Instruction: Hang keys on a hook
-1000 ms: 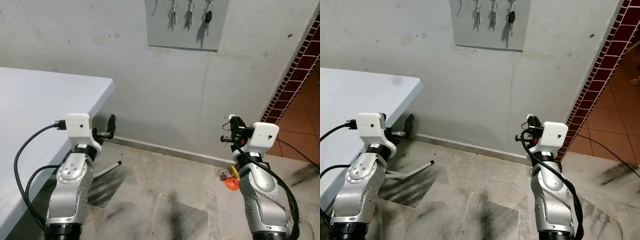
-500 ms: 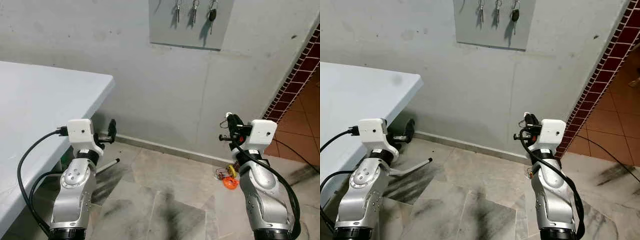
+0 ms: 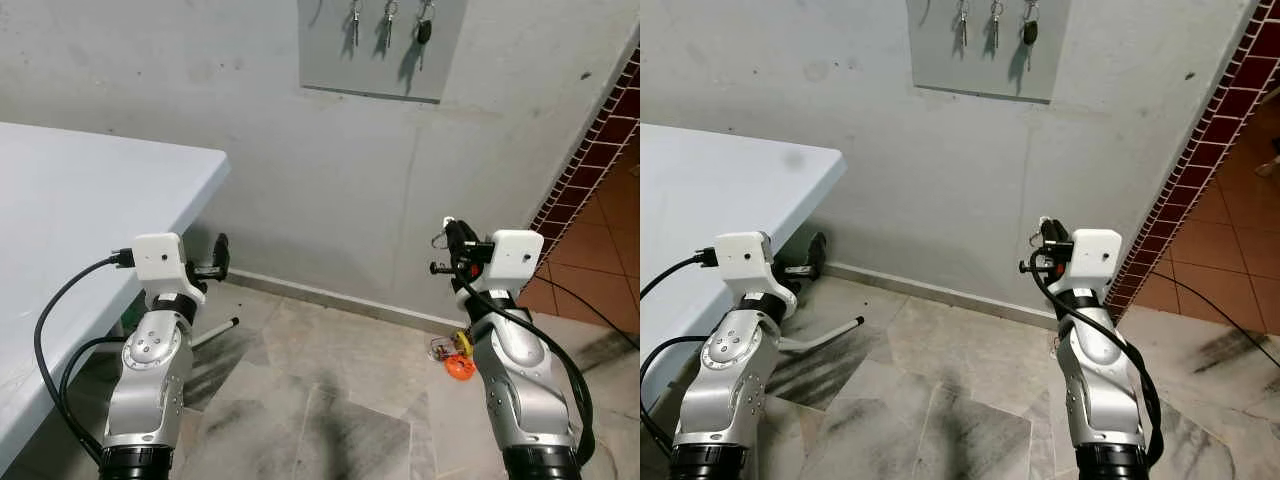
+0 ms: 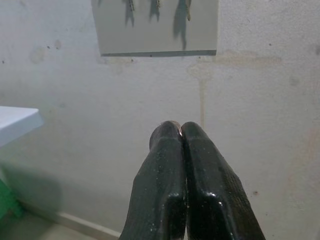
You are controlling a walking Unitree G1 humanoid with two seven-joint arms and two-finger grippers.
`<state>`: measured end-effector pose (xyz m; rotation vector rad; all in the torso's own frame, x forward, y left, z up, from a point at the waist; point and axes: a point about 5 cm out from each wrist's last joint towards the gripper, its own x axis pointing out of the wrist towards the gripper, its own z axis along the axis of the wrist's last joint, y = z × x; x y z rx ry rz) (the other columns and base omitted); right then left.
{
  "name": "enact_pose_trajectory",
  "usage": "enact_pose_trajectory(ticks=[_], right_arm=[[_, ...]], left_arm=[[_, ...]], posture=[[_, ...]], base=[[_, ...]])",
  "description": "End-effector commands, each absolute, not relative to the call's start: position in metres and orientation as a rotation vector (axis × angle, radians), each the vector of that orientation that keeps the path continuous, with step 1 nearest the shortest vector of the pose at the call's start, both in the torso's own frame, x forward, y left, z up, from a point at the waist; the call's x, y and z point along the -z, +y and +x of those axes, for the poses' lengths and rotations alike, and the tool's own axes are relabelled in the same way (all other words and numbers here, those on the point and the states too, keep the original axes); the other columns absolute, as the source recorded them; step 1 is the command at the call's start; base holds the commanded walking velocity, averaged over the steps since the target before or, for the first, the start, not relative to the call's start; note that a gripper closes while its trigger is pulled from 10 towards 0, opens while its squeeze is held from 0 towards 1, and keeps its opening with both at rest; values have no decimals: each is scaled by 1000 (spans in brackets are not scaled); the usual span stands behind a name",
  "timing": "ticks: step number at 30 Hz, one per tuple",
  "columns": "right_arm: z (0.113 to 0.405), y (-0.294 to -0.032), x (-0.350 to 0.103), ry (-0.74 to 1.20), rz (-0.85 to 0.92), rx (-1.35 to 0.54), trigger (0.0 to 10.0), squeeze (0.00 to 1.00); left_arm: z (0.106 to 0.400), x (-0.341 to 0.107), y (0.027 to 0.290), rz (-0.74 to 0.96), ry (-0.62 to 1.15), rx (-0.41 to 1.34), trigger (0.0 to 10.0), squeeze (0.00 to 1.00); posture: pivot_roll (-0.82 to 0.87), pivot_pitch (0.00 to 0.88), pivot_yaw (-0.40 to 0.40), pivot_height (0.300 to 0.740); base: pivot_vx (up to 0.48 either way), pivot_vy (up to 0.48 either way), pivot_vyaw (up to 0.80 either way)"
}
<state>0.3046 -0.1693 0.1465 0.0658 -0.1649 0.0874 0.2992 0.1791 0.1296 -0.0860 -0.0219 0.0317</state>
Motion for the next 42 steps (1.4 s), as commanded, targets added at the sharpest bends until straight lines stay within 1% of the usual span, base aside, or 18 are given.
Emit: enact_pose_trajectory(ticks=[1, 11, 12, 14, 19, 42], right_arm=[[306, -168, -148, -171, 69, -91, 10000, 0], [308, -165, -150, -170, 69, -112, 10000, 0], [309, -166, -157, -205, 57, -141, 10000, 0], [309, -167, -160, -221, 54, -154, 10000, 0], [308, -166, -159, -217, 60, -162, 10000, 0], [309, -167, -159, -237, 78, -182, 10000, 0]], left_arm=[[297, -128, 181, -72, -3, -43, 10000, 0], [293, -126, 186, -89, 3, -79, 10000, 0], [287, -125, 182, -75, -13, -73, 10000, 0], [283, -125, 179, -68, -24, -67, 10000, 0], [275, -122, 180, -58, -16, -69, 10000, 0], [274, -129, 189, -31, -42, -81, 10000, 0]], posture=[[-96, 56, 18, 740], [-75, 59, -6, 740], [-60, 59, -24, 740], [-53, 61, -27, 740], [-43, 63, -31, 740], [-22, 48, -30, 740]], base=[[0, 0, 0], [0, 0, 0], [0, 0, 0], [0, 0, 0], [0, 0, 0], [0, 0, 0]])
